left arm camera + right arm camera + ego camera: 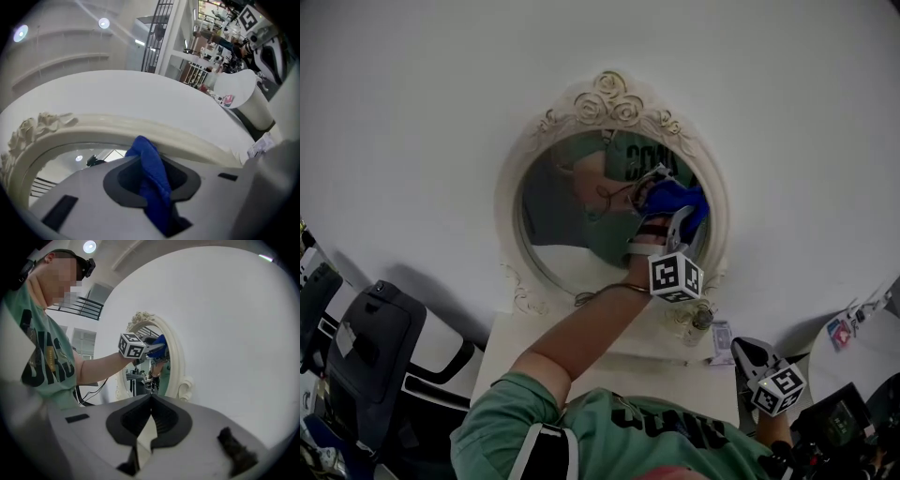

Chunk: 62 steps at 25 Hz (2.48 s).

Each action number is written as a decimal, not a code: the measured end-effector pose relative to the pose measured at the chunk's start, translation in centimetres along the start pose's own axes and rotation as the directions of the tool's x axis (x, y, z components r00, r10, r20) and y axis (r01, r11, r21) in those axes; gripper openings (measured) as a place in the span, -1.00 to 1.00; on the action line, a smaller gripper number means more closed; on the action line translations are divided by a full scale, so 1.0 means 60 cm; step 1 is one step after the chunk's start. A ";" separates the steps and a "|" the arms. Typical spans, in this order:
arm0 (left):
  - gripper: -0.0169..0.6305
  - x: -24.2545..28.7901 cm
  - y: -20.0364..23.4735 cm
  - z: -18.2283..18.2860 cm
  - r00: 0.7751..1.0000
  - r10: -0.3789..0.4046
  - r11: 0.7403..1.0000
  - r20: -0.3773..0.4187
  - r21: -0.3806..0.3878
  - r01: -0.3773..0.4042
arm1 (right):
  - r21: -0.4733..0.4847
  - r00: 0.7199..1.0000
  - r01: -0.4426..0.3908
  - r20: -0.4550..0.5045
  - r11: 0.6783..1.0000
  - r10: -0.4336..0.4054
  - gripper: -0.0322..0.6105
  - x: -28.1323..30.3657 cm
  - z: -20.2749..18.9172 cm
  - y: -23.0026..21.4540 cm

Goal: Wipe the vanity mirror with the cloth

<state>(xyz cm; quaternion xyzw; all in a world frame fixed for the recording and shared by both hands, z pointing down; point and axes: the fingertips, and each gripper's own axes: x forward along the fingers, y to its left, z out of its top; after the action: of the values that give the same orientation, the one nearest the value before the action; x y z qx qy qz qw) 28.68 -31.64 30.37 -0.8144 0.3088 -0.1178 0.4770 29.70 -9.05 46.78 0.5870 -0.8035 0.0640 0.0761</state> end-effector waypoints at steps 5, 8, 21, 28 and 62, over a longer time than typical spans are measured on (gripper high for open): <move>-0.66 0.013 -0.017 0.016 0.999 -0.032 0.999 0.016 0.011 0.032 | 0.028 1.000 0.030 0.003 0.999 -0.030 -0.86 -0.020 -0.005 -0.012; -0.66 -0.005 0.000 0.003 0.998 -0.058 0.998 0.035 -0.023 0.059 | 0.015 1.000 0.011 0.002 1.000 -0.011 -0.86 0.001 0.006 0.001; -0.66 -0.318 0.267 -0.392 0.891 0.286 0.896 -0.352 -0.232 -0.379 | -0.053 0.992 -0.128 -0.017 0.990 0.127 -0.86 0.087 0.042 0.079; -0.66 -0.313 0.266 -0.433 0.870 0.304 0.893 -0.388 -0.204 -0.402 | -0.082 0.987 -0.158 -0.028 0.984 0.156 -0.86 0.105 0.055 0.102; -0.66 0.019 -0.043 0.012 0.997 -0.076 0.996 -0.011 -0.043 0.075 | 0.015 1.000 -0.019 0.005 1.000 0.019 -0.86 0.009 0.002 0.011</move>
<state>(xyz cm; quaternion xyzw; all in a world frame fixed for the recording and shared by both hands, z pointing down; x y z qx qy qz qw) 30.93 -30.89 32.10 -0.8347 0.2833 -0.1342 0.4528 28.89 -9.36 46.78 0.5802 -0.8086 0.0692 0.0690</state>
